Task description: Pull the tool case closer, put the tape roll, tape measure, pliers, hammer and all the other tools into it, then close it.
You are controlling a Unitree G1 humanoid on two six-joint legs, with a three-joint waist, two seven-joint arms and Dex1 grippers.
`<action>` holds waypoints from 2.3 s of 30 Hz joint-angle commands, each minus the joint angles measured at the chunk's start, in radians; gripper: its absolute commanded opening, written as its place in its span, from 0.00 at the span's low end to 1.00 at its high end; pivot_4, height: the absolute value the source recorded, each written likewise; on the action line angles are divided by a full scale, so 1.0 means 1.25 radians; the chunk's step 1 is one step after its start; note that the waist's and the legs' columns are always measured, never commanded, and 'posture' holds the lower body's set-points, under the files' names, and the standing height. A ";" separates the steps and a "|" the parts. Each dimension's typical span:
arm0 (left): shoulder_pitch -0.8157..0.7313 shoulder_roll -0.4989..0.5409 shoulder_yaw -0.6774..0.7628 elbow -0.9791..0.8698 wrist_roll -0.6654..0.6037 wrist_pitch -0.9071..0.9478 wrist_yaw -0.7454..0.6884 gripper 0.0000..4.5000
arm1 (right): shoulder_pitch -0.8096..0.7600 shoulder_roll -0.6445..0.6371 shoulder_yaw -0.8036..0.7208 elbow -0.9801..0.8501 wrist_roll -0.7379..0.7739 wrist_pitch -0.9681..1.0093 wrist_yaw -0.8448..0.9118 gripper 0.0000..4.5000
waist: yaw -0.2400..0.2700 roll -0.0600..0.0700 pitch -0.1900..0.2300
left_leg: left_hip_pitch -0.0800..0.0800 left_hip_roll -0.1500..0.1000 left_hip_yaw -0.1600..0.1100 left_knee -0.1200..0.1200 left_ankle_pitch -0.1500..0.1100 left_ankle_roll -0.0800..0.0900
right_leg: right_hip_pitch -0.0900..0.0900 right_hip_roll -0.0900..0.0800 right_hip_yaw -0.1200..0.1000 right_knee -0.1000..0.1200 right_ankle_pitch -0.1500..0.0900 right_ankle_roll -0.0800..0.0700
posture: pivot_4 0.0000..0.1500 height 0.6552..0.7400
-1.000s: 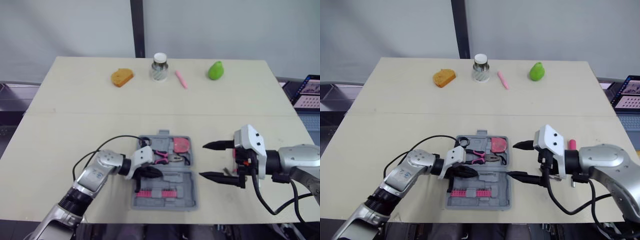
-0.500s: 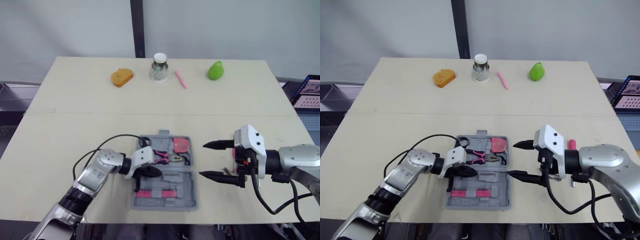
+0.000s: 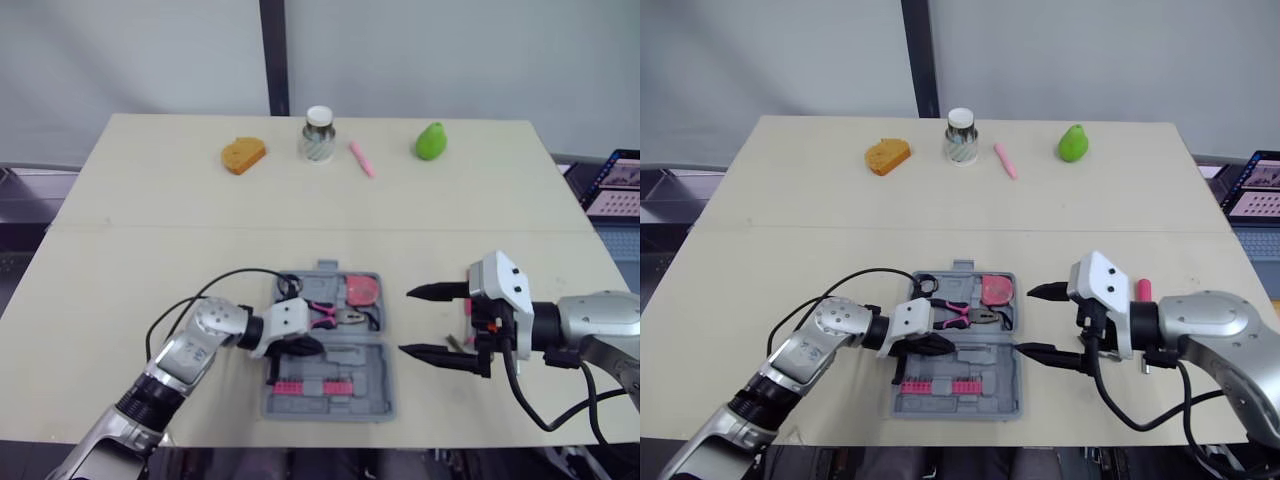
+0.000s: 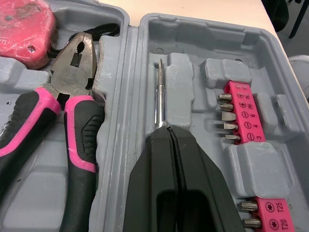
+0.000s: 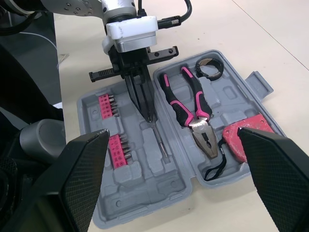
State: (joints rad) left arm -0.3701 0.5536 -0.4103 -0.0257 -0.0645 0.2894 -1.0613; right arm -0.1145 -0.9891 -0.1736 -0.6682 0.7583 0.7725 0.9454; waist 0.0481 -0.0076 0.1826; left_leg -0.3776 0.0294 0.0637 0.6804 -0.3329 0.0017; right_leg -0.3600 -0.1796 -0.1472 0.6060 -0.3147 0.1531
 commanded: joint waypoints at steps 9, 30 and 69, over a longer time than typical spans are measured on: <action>0.008 0.002 -0.039 0.056 0.057 -0.007 0.009 0.01 | -0.011 -0.012 -0.026 -0.029 0.005 -0.004 -0.011 1.00 | 0.001 0.000 0.000 | 0.001 0.000 0.000 0.000 0.000 0.000 | 0.000 0.000 0.000 0.000 0.000 0.000 | 1.00 1.00; 0.018 0.019 -0.081 0.076 0.101 -0.052 0.003 0.01 | -0.009 -0.024 -0.032 -0.032 0.004 -0.003 -0.017 1.00 | 0.001 0.001 -0.002 | 0.001 0.000 0.000 0.000 0.000 0.000 | 0.001 0.000 0.000 0.000 0.000 0.000 | 1.00 1.00; 0.135 0.209 0.507 -0.048 -0.264 0.285 0.016 0.62 | 0.277 0.049 -0.341 0.269 -0.073 -0.093 0.019 1.00 | -0.005 0.000 -0.001 | 0.001 0.000 0.000 -0.002 -0.001 0.001 | 0.001 0.000 -0.001 -0.002 0.000 0.000 | 1.00 1.00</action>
State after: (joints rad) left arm -0.2230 0.8038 0.1655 -0.0902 -0.3767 0.6476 -1.0552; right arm 0.2197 -0.9339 -0.5384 -0.3808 0.6956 0.6997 0.9505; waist 0.0418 -0.0075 0.1809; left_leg -0.3762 0.0295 0.0649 0.6773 -0.3341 0.0026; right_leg -0.3589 -0.1797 -0.1475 0.6029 -0.3147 0.1532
